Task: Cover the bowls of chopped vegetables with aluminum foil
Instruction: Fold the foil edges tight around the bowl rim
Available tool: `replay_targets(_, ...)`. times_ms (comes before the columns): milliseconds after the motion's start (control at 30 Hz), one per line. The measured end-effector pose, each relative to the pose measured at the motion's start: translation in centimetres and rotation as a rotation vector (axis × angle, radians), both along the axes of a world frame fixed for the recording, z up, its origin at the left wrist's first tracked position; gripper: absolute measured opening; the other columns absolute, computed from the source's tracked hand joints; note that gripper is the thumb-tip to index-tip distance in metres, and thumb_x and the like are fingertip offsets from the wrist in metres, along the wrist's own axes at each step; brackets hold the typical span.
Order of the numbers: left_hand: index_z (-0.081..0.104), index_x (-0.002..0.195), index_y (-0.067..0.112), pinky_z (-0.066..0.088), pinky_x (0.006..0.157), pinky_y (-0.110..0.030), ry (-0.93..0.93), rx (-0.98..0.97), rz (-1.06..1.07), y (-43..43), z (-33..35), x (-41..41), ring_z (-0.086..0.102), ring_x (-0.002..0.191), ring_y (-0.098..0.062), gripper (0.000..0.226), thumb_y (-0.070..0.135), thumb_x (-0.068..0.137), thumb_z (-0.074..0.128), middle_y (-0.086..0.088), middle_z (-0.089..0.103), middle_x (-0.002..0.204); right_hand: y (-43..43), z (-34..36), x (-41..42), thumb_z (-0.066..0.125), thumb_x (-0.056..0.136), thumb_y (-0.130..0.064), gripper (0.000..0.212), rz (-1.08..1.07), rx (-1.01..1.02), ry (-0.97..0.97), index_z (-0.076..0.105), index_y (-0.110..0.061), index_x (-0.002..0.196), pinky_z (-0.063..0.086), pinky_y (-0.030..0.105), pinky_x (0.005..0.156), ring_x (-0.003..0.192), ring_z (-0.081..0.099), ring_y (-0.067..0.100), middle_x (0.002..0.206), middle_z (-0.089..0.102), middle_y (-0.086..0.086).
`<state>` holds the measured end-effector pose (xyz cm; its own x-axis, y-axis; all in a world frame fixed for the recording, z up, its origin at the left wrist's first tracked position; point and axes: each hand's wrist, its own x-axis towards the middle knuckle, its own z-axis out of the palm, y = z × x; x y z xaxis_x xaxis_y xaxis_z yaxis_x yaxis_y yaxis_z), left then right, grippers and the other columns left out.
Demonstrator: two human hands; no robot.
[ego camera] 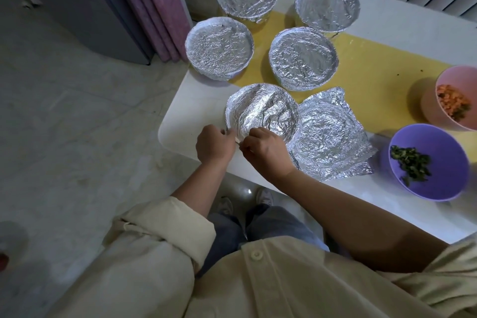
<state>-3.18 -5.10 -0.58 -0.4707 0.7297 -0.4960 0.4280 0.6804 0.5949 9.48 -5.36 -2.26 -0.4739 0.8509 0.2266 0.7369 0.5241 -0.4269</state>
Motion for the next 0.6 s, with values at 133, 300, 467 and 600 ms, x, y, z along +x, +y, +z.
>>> replay_targets(133, 0.075, 0.072, 0.004, 0.036, 0.056, -0.027, 0.165, 0.061, -0.066, 0.5, 0.6, 0.0, 0.064, 0.069, -0.035, 0.023, 0.018, 0.085, 0.061, -0.016, 0.069, 0.068, -0.1, -0.1, 0.0, 0.073, 0.068, -0.007, 0.01, -0.004, -0.022, 0.019, 0.066, -0.007, 0.06, 0.038, 0.026, 0.045, 0.056, 0.055, 0.029, 0.061, 0.055, 0.007)
replay_targets(300, 0.069, 0.067, 0.007, 0.028, 0.05, -0.027, 0.241, 0.079, -0.105, 0.5, 0.6, 0.2, 0.051, 0.059, -0.032, 0.026, 0.022, 0.087, 0.063, -0.006, 0.053, 0.054, 0.2, 0.0, 0.2, 0.077, 0.065, -0.003, 0.014, -0.008, -0.02, 0.026, 0.066, -0.007, 0.059, 0.037, 0.025, 0.045, 0.054, 0.054, 0.029, 0.06, 0.054, 0.007)
replay_targets(467, 0.067, 0.065, 0.005, 0.027, 0.053, -0.027, 0.298, 0.083, -0.163, 1.1, 0.6, 0.0, 0.045, 0.055, -0.027, 0.023, 0.017, 0.085, 0.065, -0.006, 0.044, 0.051, 0.0, -0.3, 0.0, 0.071, 0.068, -0.005, 0.011, -0.014, -0.039, 0.043, 0.064, -0.006, 0.059, 0.039, 0.027, 0.044, 0.055, 0.054, 0.029, 0.06, 0.054, 0.007)
replay_targets(600, 0.063, 0.063, 0.005, 0.027, 0.053, -0.029, 0.247, 0.081, -0.16, 1.2, 0.5, -0.1, 0.051, 0.058, -0.03, 0.036, 0.029, 0.09, 0.061, -0.007, 0.052, 0.056, 0.2, 0.0, 0.0, 0.07, 0.068, -0.006, 0.01, -0.044, -0.041, 0.062, 0.066, -0.006, 0.059, 0.039, 0.025, 0.046, 0.055, 0.055, 0.028, 0.06, 0.055, 0.007)
